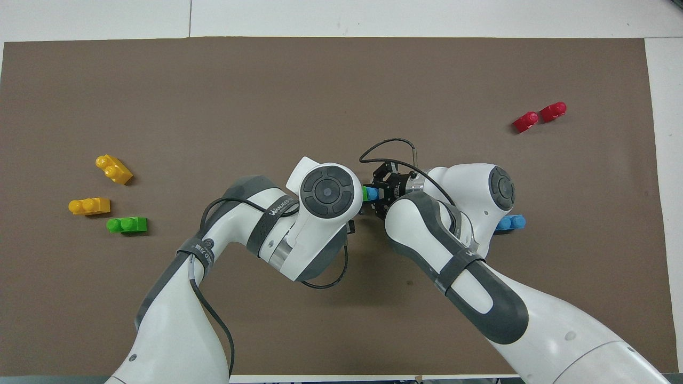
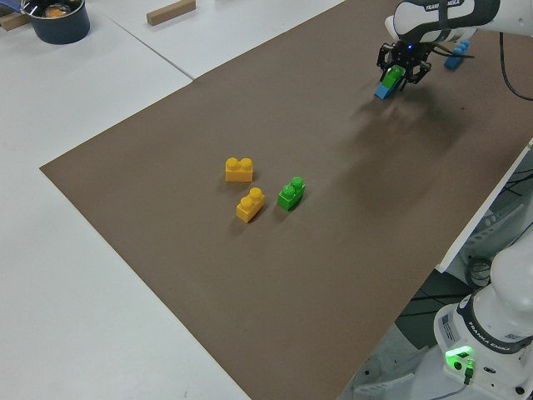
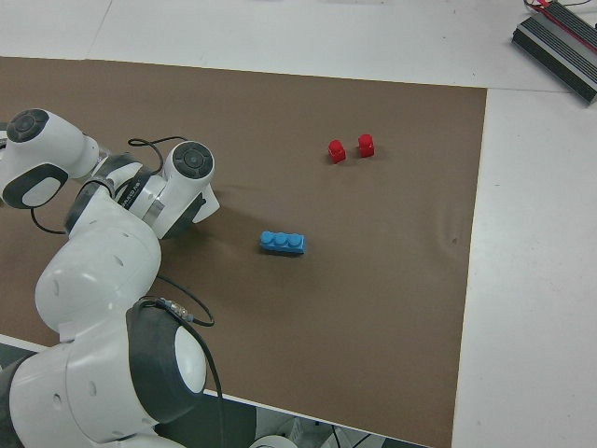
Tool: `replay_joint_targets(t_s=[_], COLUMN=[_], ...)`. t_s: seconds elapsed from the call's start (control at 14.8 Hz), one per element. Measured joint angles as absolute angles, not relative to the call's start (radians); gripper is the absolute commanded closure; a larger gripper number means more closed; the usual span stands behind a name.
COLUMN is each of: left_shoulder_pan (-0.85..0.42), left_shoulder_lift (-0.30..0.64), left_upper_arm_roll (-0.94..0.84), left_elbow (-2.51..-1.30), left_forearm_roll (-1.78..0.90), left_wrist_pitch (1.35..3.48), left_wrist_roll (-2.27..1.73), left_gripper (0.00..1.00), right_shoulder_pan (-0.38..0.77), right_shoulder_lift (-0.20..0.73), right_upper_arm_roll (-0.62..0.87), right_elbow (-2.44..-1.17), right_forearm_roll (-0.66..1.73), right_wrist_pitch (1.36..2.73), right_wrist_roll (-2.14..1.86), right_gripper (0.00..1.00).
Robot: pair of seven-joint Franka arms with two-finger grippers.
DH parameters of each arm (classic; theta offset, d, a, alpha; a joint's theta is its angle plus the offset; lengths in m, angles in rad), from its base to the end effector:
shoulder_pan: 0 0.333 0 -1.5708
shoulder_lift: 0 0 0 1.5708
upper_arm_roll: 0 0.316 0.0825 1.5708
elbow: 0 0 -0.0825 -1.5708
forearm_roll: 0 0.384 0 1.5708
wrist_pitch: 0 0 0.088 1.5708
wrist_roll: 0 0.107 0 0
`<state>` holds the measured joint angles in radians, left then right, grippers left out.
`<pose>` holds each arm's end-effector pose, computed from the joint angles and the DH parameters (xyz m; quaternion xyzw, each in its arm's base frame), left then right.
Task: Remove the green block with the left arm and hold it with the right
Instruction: 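Close the right gripper on the blue brick beside the left gripper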
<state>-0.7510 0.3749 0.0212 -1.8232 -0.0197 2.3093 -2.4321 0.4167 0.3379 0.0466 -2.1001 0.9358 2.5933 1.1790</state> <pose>0.4843 -0.4352 0.3417 0.6541 0.7543 -0.0044 0.0556 0.5363 0.2499 0.2671 -0.7025 0.6547 0.1528 0.2337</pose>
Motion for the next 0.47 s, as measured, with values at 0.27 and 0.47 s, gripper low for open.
replay_joint_targets(t_s=[0.27,0.47], left_shoulder_pan=[-0.751,-0.751], left_shoulder_lift=[0.375,0.375], left_upper_arm_roll=[0.024,0.023], left_elbow=[-1.821,-1.821], left_forearm_roll=[-0.018,-0.018], left_wrist_pitch=[2.315,2.315], left_wrist_roll=[-2.426,-2.426], left_gripper=[1.0,1.0], right_shoulder_pan=[0.413,0.413], right_shoulder_lift=[0.337,0.336], right_upper_arm_roll=[0.047,0.047], right_elbow=[-2.101,-2.102], right_forearm_roll=[0.936,0.936], right_wrist_pitch=[2.59,2.59], right_wrist_roll=[1.165,1.155], right_gripper=[1.0,1.0])
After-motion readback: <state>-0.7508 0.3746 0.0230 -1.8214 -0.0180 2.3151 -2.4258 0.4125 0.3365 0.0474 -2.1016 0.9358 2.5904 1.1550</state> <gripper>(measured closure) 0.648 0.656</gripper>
